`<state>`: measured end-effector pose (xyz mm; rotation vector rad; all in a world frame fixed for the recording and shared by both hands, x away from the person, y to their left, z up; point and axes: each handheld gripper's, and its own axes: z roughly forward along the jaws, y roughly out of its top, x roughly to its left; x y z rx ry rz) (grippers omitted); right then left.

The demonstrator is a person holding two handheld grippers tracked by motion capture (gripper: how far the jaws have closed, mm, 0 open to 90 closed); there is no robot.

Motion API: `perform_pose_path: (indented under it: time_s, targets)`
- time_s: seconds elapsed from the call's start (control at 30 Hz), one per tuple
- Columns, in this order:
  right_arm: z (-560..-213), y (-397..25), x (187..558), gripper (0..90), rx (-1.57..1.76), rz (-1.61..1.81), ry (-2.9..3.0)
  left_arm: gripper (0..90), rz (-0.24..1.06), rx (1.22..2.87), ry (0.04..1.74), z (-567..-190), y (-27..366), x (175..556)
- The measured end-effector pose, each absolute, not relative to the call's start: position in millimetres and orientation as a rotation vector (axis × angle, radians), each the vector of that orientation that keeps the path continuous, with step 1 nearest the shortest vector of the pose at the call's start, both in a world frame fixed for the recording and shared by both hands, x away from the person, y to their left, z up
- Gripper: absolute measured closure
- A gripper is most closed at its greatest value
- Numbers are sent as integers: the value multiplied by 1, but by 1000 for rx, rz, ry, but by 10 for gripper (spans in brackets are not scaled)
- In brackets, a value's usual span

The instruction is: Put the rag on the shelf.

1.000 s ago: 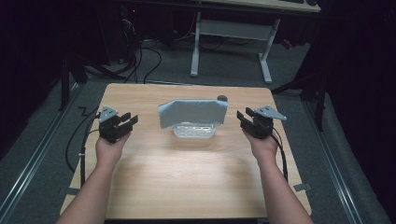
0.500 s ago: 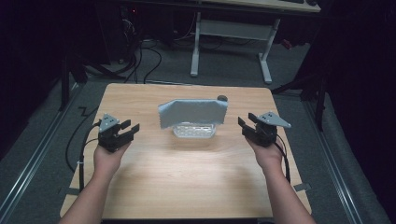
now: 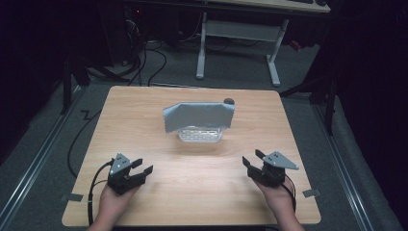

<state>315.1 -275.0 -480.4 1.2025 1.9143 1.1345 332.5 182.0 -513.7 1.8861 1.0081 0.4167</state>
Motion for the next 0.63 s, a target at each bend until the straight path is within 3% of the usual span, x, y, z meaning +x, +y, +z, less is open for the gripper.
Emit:
perform_pose_path:
  time_s: [0.23, 0.33, 0.63]
  targets:
    - [-509, -274, 276, 397, 1248, 1107, 1965, 454, 325, 1920, 963, -521, 175, 297]
    - [-510, -271, 274, 388, 1216, 1086, 2000, 451, 385, 1953, 920, -520, 171, 295]
    - [-512, -270, 279, 388, 1225, 1102, 2000, 451, 362, 1935, 952, -522, 177, 300]
